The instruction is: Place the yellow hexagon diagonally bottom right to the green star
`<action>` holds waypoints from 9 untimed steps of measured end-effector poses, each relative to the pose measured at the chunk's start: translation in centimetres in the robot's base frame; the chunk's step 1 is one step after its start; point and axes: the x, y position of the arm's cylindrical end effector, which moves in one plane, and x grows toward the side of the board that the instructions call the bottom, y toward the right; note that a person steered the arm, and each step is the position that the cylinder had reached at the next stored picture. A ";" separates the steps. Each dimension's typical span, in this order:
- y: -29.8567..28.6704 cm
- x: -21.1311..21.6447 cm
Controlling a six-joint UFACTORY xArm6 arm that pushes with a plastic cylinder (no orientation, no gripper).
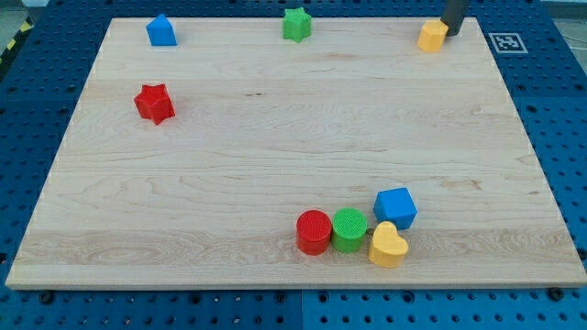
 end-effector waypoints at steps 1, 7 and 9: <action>-0.3 0.3; -5.6 2.2; -5.7 3.4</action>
